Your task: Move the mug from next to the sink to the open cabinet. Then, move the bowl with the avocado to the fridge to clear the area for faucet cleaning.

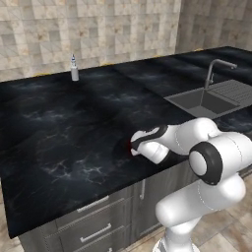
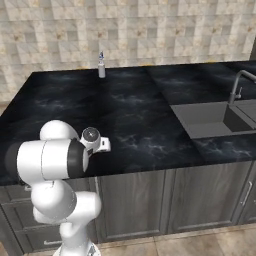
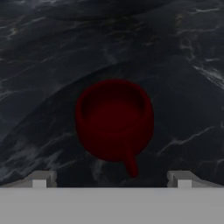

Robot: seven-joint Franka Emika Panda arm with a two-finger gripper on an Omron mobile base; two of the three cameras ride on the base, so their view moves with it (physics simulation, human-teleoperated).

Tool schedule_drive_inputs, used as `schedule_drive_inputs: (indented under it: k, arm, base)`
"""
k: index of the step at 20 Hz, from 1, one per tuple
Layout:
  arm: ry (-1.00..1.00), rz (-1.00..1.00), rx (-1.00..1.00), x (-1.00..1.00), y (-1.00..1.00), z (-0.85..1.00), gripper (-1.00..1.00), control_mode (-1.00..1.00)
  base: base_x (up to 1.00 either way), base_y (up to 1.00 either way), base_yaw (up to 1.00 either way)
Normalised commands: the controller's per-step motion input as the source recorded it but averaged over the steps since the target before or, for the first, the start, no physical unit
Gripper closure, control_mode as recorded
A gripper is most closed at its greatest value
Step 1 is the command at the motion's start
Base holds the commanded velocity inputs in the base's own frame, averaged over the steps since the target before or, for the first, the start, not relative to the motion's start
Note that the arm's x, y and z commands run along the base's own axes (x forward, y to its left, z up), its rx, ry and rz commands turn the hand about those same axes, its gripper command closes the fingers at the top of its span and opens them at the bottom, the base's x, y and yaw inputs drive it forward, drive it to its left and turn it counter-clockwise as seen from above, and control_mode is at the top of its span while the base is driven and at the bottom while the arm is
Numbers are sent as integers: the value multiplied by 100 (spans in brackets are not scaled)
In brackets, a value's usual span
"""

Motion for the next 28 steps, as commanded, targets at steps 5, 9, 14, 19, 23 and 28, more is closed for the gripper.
schedule_drive_inputs:
  k: [5, 9, 14, 19, 23, 28]
  arm:
    - [-7, 0, -1, 6, 0, -2, -100, -100]
    - [-1, 0, 0, 4, 0, -5, -100, -100]
    - [-1, 0, 0, 12, 0, -3, -100, -100]
    - [0, 0, 0, 23, 0, -7, -100, -100]
    - [0, 0, -3, -28, 9, -35, -100, -100]
    - [-5, 0, 0, -14, 0, -10, -100, -100]
  base:
    - [0, 0, 0]
    - [0, 0, 0]
    - [0, 0, 0]
    - [0, 0, 0]
    - [0, 0, 0]
    - [0, 0, 0]
